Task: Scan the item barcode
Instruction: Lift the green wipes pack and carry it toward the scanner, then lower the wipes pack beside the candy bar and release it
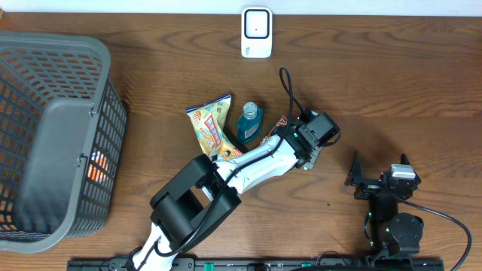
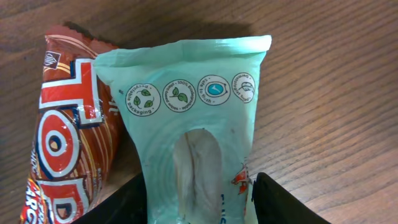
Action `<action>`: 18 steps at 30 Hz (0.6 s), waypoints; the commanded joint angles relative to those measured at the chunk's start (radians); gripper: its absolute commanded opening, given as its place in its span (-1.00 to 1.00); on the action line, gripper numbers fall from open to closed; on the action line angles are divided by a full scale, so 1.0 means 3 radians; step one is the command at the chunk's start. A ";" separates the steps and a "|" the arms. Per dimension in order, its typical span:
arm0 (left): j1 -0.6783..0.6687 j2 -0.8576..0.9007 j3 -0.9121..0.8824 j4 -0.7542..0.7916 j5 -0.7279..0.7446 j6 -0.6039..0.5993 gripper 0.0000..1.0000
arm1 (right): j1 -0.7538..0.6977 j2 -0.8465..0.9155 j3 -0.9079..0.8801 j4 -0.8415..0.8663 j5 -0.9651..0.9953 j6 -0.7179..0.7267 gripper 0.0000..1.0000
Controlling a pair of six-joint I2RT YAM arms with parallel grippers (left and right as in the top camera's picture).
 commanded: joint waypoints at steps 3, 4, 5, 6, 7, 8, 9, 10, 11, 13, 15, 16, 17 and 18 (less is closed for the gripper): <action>0.0023 -0.0286 -0.0018 -0.0095 -0.0042 0.0149 0.10 | 0.0025 -0.0008 -0.0003 -0.0011 -0.0017 -0.0038 0.99; 0.0023 -0.0381 -0.0018 -0.0126 -0.0042 0.0181 0.18 | 0.0025 -0.0008 -0.0003 -0.0011 -0.0017 -0.0038 0.99; 0.0023 -0.0478 -0.0018 -0.0156 -0.0043 0.0217 0.29 | 0.0025 -0.0008 -0.0003 -0.0010 -0.0017 -0.0038 0.98; 0.0023 -0.0595 -0.0018 -0.0193 -0.0042 0.0245 0.35 | 0.0025 -0.0008 -0.0003 -0.0011 -0.0017 -0.0037 0.99; 0.0023 -0.0704 -0.0018 -0.0231 -0.0043 0.0259 0.37 | 0.0025 -0.0008 -0.0003 -0.0011 -0.0018 -0.0038 0.99; 0.0023 -0.0842 -0.0018 -0.0275 -0.0042 0.0287 0.38 | 0.0025 -0.0008 -0.0003 -0.0011 -0.0017 -0.0038 0.98; 0.0023 -0.1050 -0.0018 -0.0337 -0.0042 0.0362 0.40 | 0.0025 -0.0008 -0.0003 -0.0011 -0.0017 -0.0038 0.98; 0.0023 -0.1184 -0.0018 -0.0380 -0.0042 0.0415 0.40 | 0.0025 -0.0008 -0.0003 -0.0010 -0.0017 -0.0037 0.99; 0.0023 -0.1303 -0.0018 -0.0413 -0.0042 0.0474 0.40 | 0.0025 -0.0008 -0.0003 -0.0011 -0.0017 -0.0038 0.99; 0.0024 -0.1563 -0.0018 -0.0487 -0.0046 0.0650 0.41 | 0.0025 -0.0008 -0.0003 -0.0011 -0.0017 -0.0037 0.98; 0.0058 -0.1797 -0.0018 -0.0532 -0.0141 0.0741 0.57 | 0.0025 -0.0008 -0.0003 -0.0010 -0.0017 -0.0038 0.99; 0.0100 -0.1925 -0.0018 -0.0549 -0.0294 0.0741 0.57 | 0.0025 -0.0008 -0.0003 -0.0011 -0.0017 -0.0038 0.99; 0.0156 -0.2055 -0.0018 -0.0557 -0.0467 0.0741 0.61 | 0.0025 -0.0008 -0.0003 -0.0010 -0.0017 -0.0037 0.99; 0.0220 -0.2159 -0.0018 -0.0561 -0.0594 0.0741 0.65 | 0.0025 -0.0008 -0.0003 -0.0010 -0.0017 -0.0038 0.99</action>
